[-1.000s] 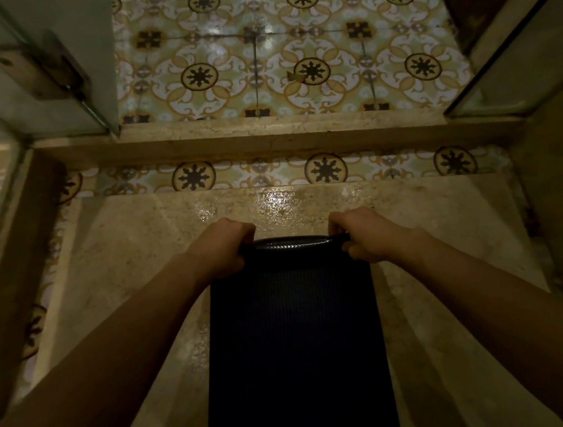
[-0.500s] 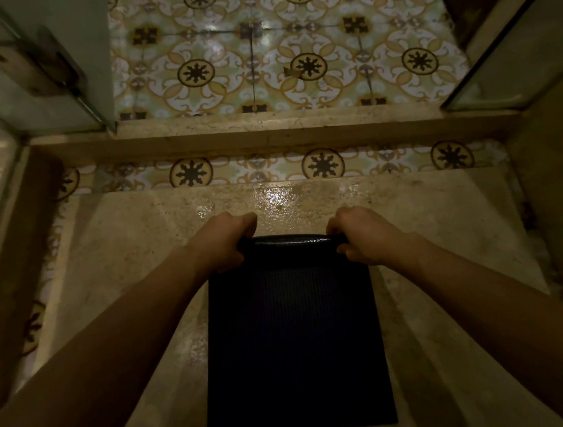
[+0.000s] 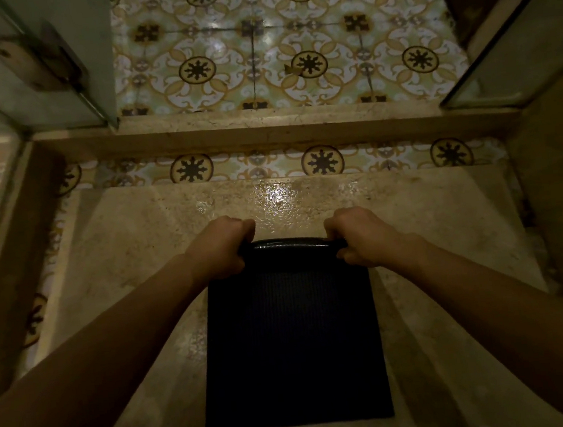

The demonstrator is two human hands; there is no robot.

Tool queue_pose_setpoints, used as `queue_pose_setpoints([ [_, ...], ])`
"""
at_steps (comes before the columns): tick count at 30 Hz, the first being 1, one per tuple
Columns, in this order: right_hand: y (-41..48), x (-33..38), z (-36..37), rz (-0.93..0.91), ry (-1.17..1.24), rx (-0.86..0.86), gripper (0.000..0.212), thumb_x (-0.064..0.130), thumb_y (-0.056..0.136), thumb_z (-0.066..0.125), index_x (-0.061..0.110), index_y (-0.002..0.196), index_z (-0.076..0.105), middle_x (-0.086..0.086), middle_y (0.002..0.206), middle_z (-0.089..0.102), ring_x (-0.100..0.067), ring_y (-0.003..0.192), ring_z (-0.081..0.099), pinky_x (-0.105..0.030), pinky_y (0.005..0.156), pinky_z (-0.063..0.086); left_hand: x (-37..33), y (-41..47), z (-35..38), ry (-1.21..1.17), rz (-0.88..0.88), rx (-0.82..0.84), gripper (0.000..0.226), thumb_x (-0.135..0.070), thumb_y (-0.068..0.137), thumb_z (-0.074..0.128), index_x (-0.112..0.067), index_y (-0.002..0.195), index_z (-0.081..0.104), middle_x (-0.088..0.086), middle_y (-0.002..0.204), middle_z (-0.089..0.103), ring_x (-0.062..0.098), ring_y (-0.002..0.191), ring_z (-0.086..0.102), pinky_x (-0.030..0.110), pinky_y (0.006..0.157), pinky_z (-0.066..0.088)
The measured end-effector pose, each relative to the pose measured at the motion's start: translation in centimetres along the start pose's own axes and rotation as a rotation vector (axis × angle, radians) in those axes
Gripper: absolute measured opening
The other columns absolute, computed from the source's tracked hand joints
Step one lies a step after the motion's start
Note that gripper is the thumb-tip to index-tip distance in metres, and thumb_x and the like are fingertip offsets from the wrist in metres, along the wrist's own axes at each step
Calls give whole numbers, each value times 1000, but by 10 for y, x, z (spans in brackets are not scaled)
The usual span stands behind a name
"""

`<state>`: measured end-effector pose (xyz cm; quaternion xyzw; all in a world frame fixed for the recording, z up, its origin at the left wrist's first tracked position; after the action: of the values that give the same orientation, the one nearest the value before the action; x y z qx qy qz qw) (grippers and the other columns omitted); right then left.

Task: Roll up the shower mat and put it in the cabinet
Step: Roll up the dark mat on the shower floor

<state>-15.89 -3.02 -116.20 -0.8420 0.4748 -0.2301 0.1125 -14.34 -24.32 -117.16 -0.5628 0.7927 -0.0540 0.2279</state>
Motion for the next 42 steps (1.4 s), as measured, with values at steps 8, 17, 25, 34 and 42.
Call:
queue_pose_setpoints([
  [8,6,-6,-5,62,67,94,22,13,73,73,20,93,66,-2,95,66,-17,86,59,-27,67,47,3,2,-2,7,-70,80,28,-15,68,70,-16,96,65,10,95,67,27,88,62,30,69,51],
  [17,2,-1,0,25,40,137,36,15,75,71,24,110,72,0,101,73,-16,89,66,-23,77,47,-5,0,-2,36,-69,86,18,-12,71,69,-17,88,67,8,90,68,26,87,63,28,66,49],
  [25,7,3,-1,57,-12,177,34,15,72,72,23,105,70,-1,103,69,-20,94,63,-27,76,50,-1,-3,-2,-37,-77,90,31,-15,76,73,-19,106,68,4,98,73,22,94,66,20,70,44],
  [34,3,-4,5,75,-10,254,42,23,70,78,26,111,65,1,110,65,-14,86,54,-25,68,41,-12,-9,-5,100,-15,125,23,-20,73,70,-24,95,73,2,90,71,18,78,64,29,66,55],
  [42,-2,-3,15,131,25,152,44,18,69,77,23,112,68,-3,108,68,-21,96,62,-24,69,43,-15,-6,-4,107,-11,154,28,-19,73,73,-23,101,73,2,98,74,19,86,66,21,67,47],
])
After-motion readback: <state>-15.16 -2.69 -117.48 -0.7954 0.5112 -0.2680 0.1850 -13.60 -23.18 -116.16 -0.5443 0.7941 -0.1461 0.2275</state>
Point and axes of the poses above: each hand's wrist, its own y-axis towards the middle knuckle, its own z-axis out of the palm, x = y × z, the point moved 7 cm from there along y, towards the middle knuckle
